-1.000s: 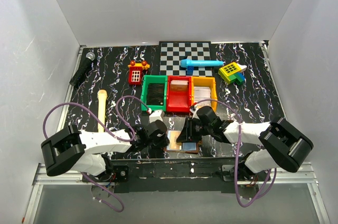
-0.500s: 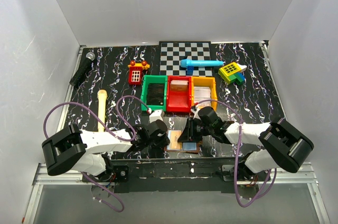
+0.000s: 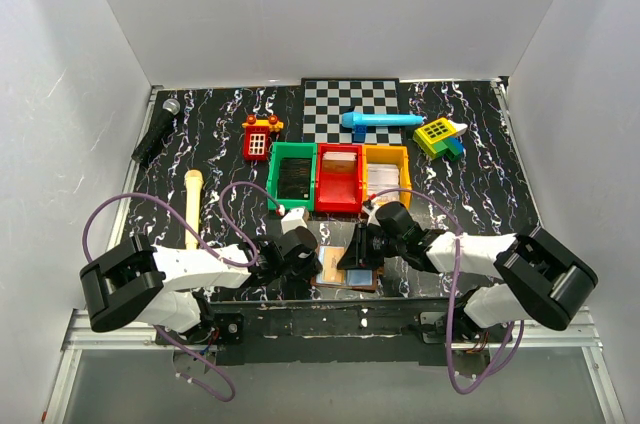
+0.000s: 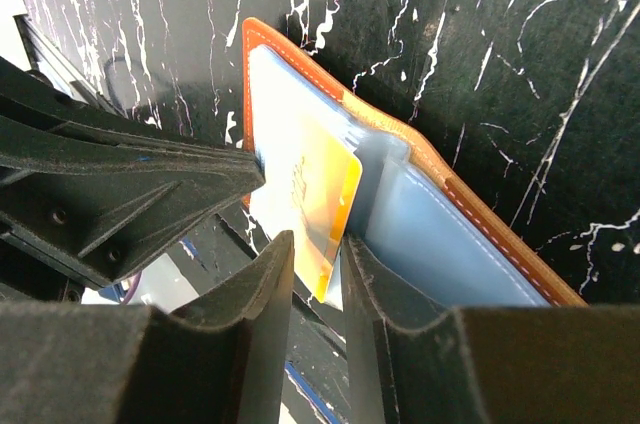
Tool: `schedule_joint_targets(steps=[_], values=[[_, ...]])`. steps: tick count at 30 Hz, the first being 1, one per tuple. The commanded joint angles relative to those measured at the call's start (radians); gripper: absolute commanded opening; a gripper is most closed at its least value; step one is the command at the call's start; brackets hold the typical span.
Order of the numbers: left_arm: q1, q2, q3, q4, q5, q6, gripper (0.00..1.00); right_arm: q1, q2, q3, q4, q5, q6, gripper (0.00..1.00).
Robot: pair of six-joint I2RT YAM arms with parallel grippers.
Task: Take the credit cards out of the card holder
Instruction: Remove the credit card from the card holder.
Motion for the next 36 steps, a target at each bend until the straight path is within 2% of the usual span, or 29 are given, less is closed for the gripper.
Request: schedule_joint_targets(steps=[1, 8, 19, 36], values=[[0.002, 0.058, -0.063, -0.163, -0.026, 0.006, 0.0, 0.002, -0.032, 0.016, -0.018, 0.01, -0.011, 0.33], [0.002, 0.058, -0.066, -0.169, -0.031, -0.005, 0.0, 0.002, -0.05, 0.018, -0.037, 0.018, -0.019, 0.32], [0.002, 0.061, -0.069, -0.173, -0.035, -0.013, 0.0, 0.002, -0.069, 0.012, -0.047, 0.027, -0.022, 0.23], [0.002, 0.063, -0.076, -0.172, -0.035, -0.017, 0.0, -0.015, -0.116, -0.002, -0.064, 0.037, -0.03, 0.23]])
